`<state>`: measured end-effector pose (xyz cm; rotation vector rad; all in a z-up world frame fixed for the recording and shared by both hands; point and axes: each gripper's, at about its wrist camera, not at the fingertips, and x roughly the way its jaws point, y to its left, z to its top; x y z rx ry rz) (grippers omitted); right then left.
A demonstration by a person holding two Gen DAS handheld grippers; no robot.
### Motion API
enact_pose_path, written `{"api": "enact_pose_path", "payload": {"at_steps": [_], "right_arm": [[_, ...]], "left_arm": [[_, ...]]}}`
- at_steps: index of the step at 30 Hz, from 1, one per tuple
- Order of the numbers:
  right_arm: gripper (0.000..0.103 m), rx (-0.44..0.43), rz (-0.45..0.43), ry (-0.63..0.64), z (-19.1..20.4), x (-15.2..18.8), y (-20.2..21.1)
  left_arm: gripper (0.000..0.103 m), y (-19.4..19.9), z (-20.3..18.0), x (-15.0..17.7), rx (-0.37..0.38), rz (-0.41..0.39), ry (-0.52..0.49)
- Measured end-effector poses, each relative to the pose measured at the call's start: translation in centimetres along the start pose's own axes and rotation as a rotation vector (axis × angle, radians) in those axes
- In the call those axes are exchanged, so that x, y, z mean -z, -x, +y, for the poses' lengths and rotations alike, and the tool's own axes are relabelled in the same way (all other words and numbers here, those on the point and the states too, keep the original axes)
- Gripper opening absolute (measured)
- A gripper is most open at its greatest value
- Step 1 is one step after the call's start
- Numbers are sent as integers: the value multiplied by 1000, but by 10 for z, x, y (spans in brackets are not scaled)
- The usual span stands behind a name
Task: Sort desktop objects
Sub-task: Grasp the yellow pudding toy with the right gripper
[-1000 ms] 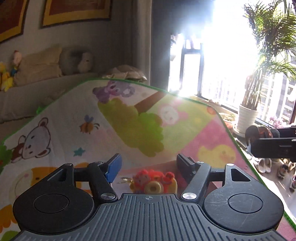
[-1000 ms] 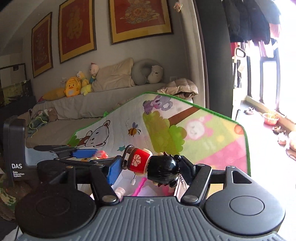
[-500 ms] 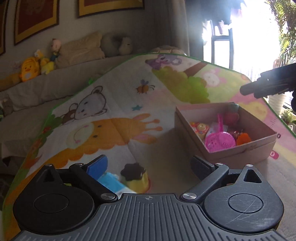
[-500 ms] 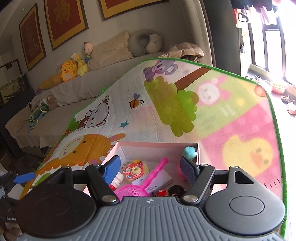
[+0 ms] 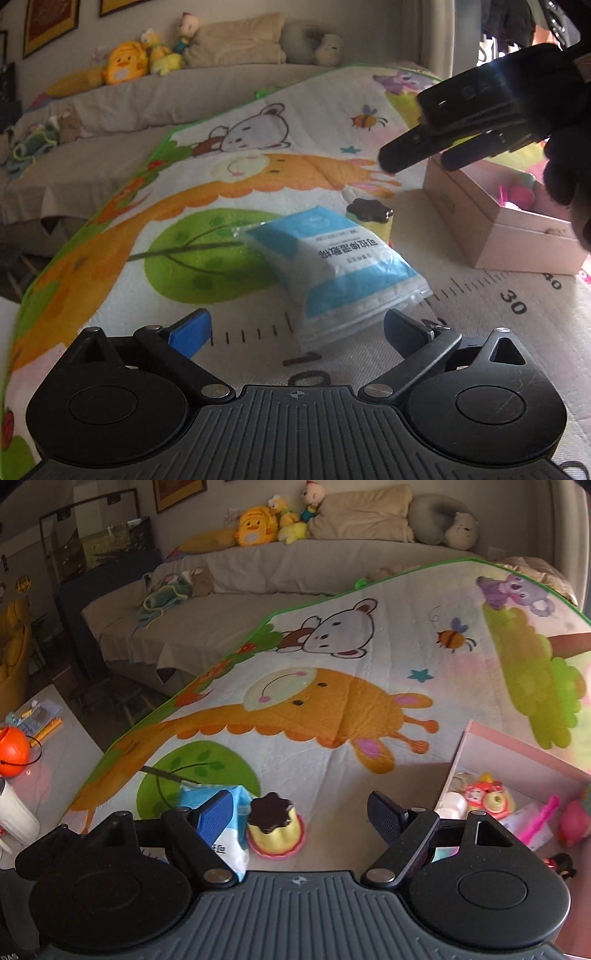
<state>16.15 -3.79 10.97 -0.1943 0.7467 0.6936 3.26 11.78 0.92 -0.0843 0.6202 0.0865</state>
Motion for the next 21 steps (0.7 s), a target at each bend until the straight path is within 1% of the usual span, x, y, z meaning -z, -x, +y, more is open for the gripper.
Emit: {"api": "enact_pose_path", "payload": {"at_steps": [1, 4, 6, 9, 10, 11, 12, 17, 21], "right_arm": [[81, 7, 8, 6, 6, -1, -8], [80, 37, 35, 28, 18, -4, -34], [75, 46, 62, 21, 20, -3, -47], [67, 45, 80, 1, 15, 1, -55], [58, 38, 77, -2, 13, 2, -53], [38, 33, 87, 4, 11, 2, -51], [37, 31, 94, 8, 10, 3, -47], [37, 55, 68, 62, 7, 22, -17], [37, 35, 69, 53, -4, 45, 20]], "left_arm": [[103, 0, 2, 0, 4, -7, 10], [103, -3, 4, 0, 18, 13, 35], [103, -2, 6, 1, 26, 10, 48], [103, -2, 6, 1, 30, 6, 56], [103, -2, 6, 2, 32, 5, 56], [103, -2, 6, 2, 33, 6, 56], [103, -2, 6, 1, 33, 7, 57], [103, -3, 5, 1, 25, 14, 54], [103, -3, 2, 1, 10, 20, 41]]}}
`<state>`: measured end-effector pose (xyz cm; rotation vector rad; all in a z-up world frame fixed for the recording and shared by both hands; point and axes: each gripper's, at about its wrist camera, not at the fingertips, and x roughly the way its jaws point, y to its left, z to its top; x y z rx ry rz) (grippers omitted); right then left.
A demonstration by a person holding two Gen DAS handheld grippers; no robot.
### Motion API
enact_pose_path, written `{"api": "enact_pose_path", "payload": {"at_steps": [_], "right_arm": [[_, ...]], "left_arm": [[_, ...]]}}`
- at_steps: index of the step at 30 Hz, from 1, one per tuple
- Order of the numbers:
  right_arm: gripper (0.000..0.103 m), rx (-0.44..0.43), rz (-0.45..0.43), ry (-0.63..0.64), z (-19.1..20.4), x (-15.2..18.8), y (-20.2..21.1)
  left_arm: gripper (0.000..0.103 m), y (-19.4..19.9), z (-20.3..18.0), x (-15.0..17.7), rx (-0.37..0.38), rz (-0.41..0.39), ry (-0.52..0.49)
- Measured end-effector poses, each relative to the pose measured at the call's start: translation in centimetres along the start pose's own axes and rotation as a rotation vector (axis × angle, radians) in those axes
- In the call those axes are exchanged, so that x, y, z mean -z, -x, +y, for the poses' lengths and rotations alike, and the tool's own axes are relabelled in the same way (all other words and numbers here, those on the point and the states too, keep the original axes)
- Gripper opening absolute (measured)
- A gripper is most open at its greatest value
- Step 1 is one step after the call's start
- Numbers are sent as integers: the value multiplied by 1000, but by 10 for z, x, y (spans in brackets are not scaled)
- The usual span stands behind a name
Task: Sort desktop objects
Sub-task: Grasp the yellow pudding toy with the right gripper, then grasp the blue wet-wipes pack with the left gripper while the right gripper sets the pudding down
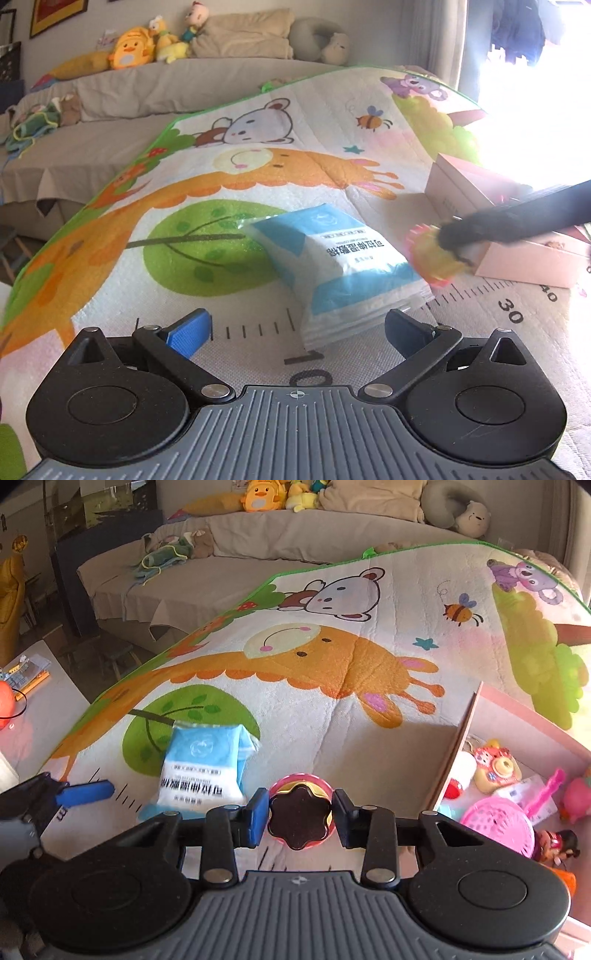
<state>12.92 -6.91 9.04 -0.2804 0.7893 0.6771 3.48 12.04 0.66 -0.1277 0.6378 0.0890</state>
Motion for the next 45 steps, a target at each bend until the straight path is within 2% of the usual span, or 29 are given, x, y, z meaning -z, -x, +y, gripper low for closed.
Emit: {"api": "enact_pose_path", "payload": {"at_steps": [8, 12, 13, 16, 17, 23, 28, 29, 31, 32, 35, 38, 43, 45], "right_arm": [[37, 55, 13, -113, -41, 56, 47], [37, 105, -4, -153, -55, 81, 60], [44, 113, -17, -173, -59, 87, 64], [77, 170, -82, -208, -65, 101, 76], [84, 188, -99, -210, -65, 105, 78], [98, 213, -134, -209, -61, 134, 75], [100, 197, -132, -222, -58, 146, 65], [101, 192, -130, -229, -59, 147, 63], [101, 172, -128, -255, -65, 148, 63], [103, 162, -130, -273, -67, 149, 63], [103, 137, -113, -331, -76, 152, 61], [103, 138, -119, -339, -76, 153, 61], [103, 153, -110, -325, -73, 151, 58], [103, 157, -108, -322, -73, 151, 57]], "left_arm": [[103, -4, -7, -2, -17, 20, -40], [103, -7, -10, -15, 39, 34, -7], [103, -9, -12, -20, 46, 32, 3], [103, -17, -19, -36, 28, 25, 35], [103, -22, -22, -41, 12, 31, 41], [103, -54, -41, -55, 2, 107, 29], [102, -60, -54, -46, -74, 84, -38], [101, -60, -54, -45, -93, 77, -42], [81, -59, -51, -44, -108, 78, -41], [76, -59, -49, -43, -101, 88, -32], [72, -53, -47, -40, -91, 83, -33], [70, -38, -54, -32, -48, 74, -83], [71, -1, -79, -2, 174, 89, -218], [73, 11, -88, 10, 225, 84, -267]]}}
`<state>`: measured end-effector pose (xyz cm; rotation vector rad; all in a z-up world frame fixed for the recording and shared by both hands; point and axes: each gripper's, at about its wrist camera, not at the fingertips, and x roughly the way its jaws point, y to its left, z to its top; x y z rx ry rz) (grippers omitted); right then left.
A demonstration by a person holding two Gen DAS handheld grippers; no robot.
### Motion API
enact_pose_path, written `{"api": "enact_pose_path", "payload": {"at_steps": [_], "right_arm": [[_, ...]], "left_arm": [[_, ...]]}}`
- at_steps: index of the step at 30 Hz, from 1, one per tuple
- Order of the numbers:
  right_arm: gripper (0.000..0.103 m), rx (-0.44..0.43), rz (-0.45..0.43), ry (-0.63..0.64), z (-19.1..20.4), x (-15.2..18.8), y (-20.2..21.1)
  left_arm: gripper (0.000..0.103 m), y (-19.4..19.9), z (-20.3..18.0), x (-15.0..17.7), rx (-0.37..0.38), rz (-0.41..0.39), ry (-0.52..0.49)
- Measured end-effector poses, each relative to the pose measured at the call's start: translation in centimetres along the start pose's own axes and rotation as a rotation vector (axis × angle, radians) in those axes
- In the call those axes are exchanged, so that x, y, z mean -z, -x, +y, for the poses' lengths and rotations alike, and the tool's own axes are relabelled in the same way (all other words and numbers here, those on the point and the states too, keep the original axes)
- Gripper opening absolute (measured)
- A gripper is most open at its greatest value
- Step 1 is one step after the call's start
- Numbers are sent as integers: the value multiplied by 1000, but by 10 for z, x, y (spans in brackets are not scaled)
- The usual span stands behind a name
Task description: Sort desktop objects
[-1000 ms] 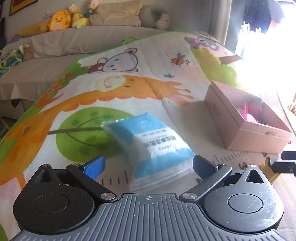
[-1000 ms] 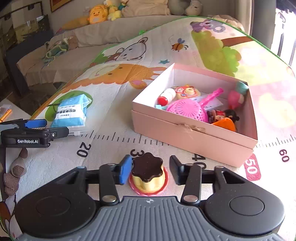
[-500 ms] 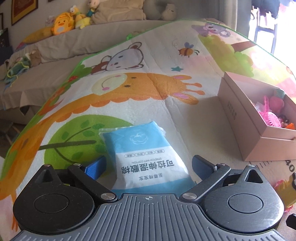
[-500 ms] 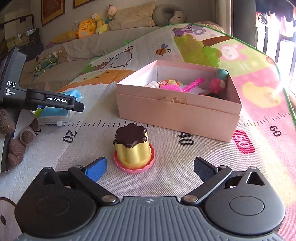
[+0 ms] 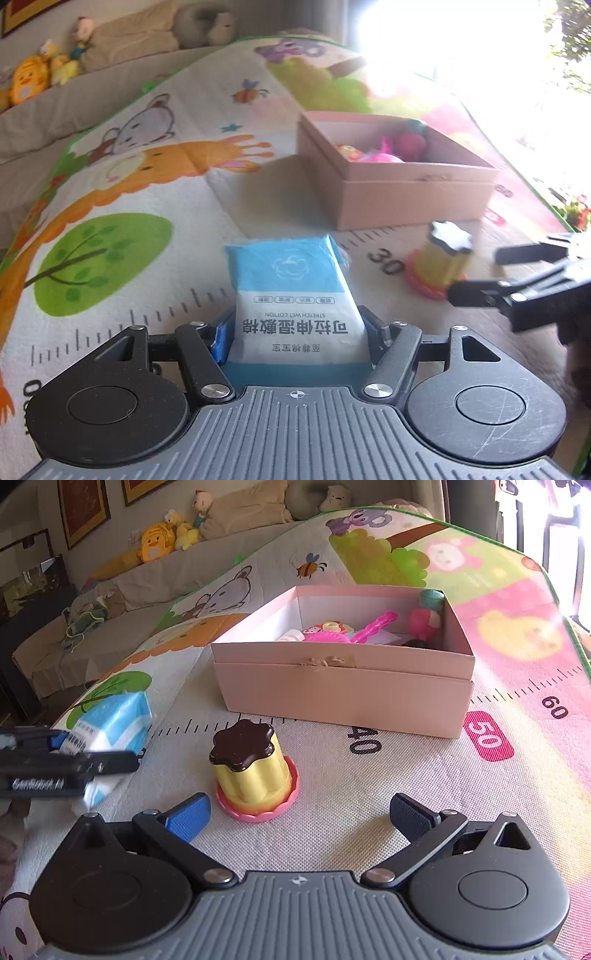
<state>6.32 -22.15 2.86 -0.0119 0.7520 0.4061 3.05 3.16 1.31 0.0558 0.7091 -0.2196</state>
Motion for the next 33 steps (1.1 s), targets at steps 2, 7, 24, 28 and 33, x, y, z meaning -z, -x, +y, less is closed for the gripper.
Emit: {"api": "enact_pose_path", "payload": {"at_steps": [2, 7, 24, 28, 33], "right_arm": [[103, 7, 5, 11, 1, 0, -2], [103, 46, 38, 72, 11, -1, -6], [103, 68, 46, 108, 15, 0, -8], [103, 54, 45, 130, 18, -5, -11], [76, 30, 16, 166, 28, -13, -14]], "left_arm": [[78, 4, -11, 7, 9, -5, -39], [92, 6, -14, 16, -11, 11, -86], [97, 9, 14, 9, -85, 0, -49], [97, 1, 11, 10, -81, 4, -32], [100, -5, 11, 14, -77, 17, -21]]}}
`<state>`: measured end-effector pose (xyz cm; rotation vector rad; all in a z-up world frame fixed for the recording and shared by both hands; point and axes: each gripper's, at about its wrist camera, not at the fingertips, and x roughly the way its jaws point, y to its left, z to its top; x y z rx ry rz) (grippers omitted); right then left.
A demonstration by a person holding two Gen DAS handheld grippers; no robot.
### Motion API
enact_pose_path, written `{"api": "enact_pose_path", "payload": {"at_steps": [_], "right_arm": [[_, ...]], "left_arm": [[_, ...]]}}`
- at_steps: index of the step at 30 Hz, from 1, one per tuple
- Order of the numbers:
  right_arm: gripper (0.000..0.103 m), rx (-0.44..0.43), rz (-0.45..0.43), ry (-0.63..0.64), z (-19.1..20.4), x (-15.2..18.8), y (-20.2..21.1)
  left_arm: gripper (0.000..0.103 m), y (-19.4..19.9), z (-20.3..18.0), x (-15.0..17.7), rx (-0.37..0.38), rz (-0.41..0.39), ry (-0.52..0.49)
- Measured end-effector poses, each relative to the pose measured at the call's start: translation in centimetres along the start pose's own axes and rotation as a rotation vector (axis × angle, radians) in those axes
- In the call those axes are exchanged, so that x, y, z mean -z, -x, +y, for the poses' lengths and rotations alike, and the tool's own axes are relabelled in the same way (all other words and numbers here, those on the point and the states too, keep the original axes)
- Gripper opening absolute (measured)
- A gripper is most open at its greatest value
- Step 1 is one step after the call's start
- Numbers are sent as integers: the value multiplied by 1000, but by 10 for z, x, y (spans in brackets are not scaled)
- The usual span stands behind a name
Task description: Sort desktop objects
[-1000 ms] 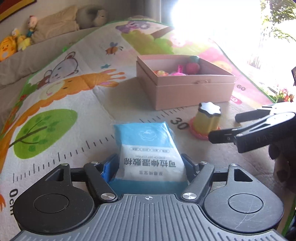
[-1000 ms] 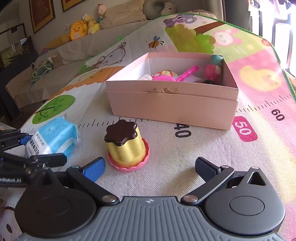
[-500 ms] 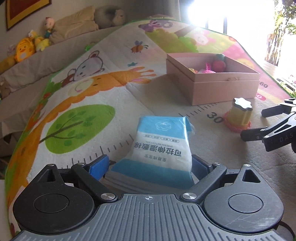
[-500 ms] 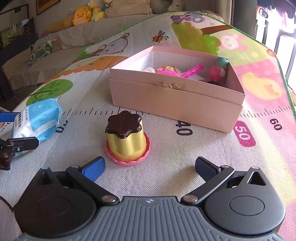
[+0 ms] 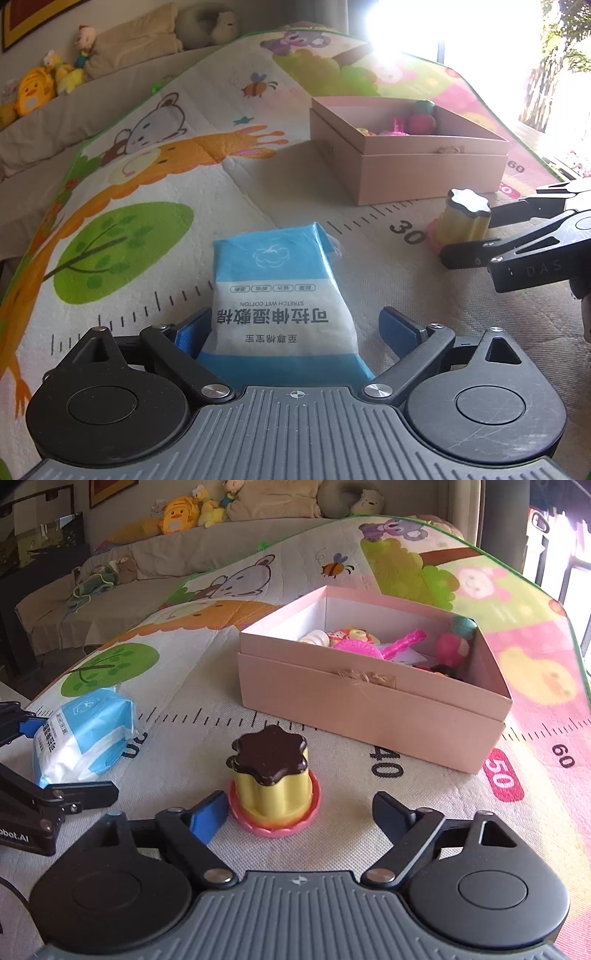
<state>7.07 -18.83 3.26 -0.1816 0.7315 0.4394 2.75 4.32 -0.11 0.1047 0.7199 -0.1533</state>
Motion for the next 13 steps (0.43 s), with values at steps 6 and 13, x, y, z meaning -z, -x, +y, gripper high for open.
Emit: {"api": "enact_pose_path", "payload": {"at_steps": [6, 13], "right_arm": [[58, -13, -14, 28, 11, -8, -6], [56, -21, -6, 18, 12, -7, -4]], "left_arm": [[100, 0, 2, 1, 10, 1, 11], [100, 0, 2, 1, 8, 2, 11]]}}
